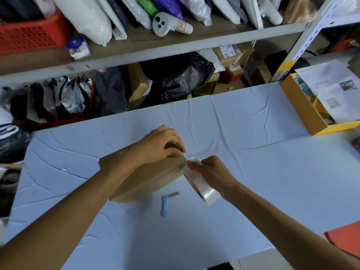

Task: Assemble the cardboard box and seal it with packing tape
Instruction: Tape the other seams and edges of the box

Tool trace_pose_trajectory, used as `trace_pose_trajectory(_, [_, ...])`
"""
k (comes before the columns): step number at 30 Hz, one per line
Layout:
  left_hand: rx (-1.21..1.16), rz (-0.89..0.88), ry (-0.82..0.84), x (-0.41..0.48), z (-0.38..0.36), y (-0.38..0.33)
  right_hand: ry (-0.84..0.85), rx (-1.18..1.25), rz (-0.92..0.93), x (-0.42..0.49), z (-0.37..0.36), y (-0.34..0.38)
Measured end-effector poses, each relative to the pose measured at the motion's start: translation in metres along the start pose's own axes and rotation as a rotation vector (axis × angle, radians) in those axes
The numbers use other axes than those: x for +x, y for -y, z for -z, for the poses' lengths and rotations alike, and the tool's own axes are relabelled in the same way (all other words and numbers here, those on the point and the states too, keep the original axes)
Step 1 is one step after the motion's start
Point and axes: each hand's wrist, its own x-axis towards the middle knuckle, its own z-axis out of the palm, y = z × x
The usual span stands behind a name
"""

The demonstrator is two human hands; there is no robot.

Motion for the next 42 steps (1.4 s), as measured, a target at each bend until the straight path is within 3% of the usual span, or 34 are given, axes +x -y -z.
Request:
trace_pose_trajectory(6, [0.266,0.012,0.17,-0.011,-0.005,0.01,0.028,0.019,0.016,0.003,0.001,0.0])
trace_pose_trajectory(18, [0.233,-0.06,-0.17,-0.005,0.003,0.031,0.021,0.075,0.198,0.02,0.006,-0.006])
trace_pose_trajectory(24, [0.287,-0.061,-0.149,-0.006,-0.002,0.037,0.172,0.244,0.28,0.019,0.017,-0.022])
trace_pose_trajectory(26, [0.28,-0.054,-0.171,-0.007,-0.003,0.038,0.175,0.236,0.211,0.024,0.021,-0.026])
trace_pose_trajectory(29, [0.268,-0.056,-0.177,-0.003,-0.006,0.035,0.092,0.0,0.052,0.033,0.016,-0.046])
trace_pose_trajectory(32, [0.296,-0.062,-0.199,0.0,-0.01,0.032,0.149,0.046,-0.031,0.038,0.008,-0.054])
trace_pose_trajectory(38, [0.247,0.009,-0.168,-0.011,0.0,0.043,0.342,0.124,0.171,0.032,0.012,-0.041])
trace_pose_trajectory(42, [0.303,-0.01,-0.146,-0.014,-0.005,0.039,0.344,0.203,0.158,0.027,0.014,-0.048])
